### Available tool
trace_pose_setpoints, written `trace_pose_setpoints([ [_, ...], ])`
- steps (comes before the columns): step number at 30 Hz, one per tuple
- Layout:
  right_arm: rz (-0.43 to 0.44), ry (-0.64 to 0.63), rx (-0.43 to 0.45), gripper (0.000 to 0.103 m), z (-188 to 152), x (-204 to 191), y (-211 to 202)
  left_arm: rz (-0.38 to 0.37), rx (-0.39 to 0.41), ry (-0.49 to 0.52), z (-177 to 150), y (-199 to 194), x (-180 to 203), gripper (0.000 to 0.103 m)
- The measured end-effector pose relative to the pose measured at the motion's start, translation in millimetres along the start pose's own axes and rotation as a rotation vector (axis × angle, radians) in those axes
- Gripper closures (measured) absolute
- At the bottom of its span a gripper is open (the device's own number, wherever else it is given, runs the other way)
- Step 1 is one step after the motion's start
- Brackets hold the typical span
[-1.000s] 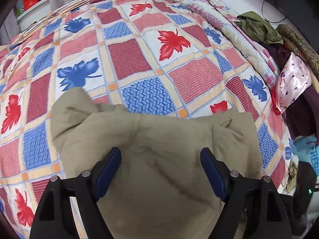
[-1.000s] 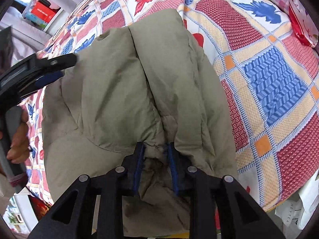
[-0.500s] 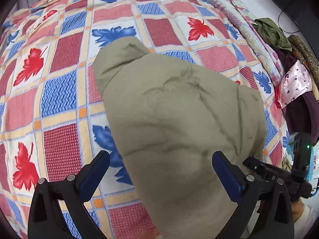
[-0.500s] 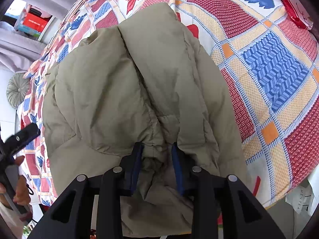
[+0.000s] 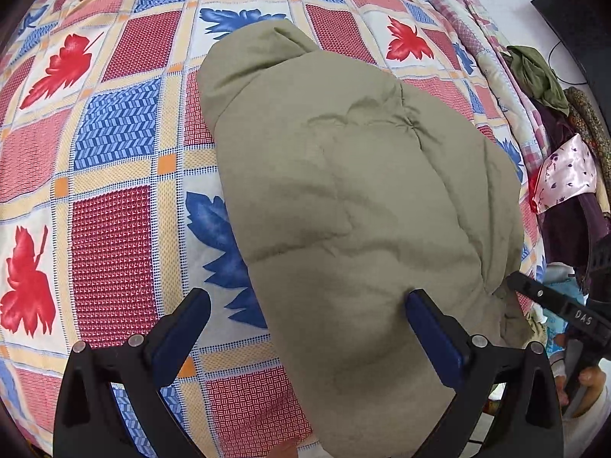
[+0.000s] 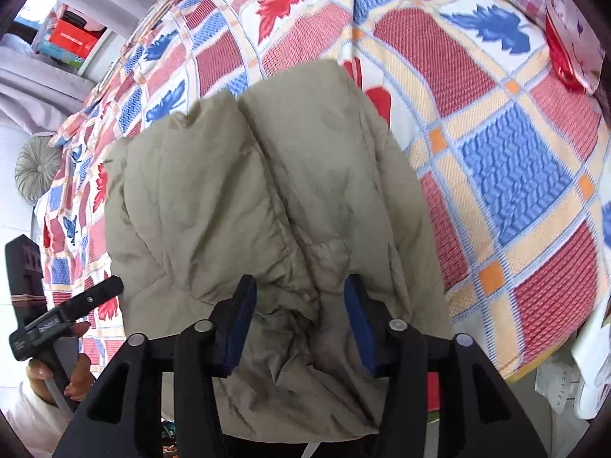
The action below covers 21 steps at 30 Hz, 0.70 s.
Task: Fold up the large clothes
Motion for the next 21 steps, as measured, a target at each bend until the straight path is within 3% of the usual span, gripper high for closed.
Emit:
trace_pose_setpoints([
  [6,-0.024,-0.037,0.034,0.04,20.7,5.2,-10.7,-0.043,-0.006,-0.027,3.1,5.4,-4.4,0.001],
  [8,-0.03,-0.035,0.04,0.023,25.6,10.2,-10.1,-0.058,-0.003,-0.032,3.6,7.0,-6.1,0.001],
  [9,-0.026,-0.033,0.044,0.02,27.4,13.6,-9.5,-0.066,-0.001,-0.036,3.4,7.3,-7.0,0.001],
  [12,-0.013,-0.025,0.053,0.02,31.0,26.9,-8.0,-0.11,0.0,-0.062,3.9,9.4,-11.3,0.001],
  [14,0.018,-0.008,0.055,0.015,36.7,36.5,-6.1,-0.151,-0.009,-0.098,3.4,11.8,-17.5,0.001],
  [17,0.08,0.046,0.033,0.014,42.7,53.8,1.6,-0.231,-0.026,-0.145,1.8,16.3,-25.1,0.001],
  [21,0.235,0.156,-0.04,0.014,47.1,74.2,24.1,-0.338,-0.057,-0.201,-0.4,26.6,-31.9,0.001],
])
Point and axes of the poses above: each gripper's, at about its wrist camera, not at the fingertips, and y roughly the way its jaws point, x to its right, z to its top, the point moved 5 cm from there along y, roughly the way its jaws point
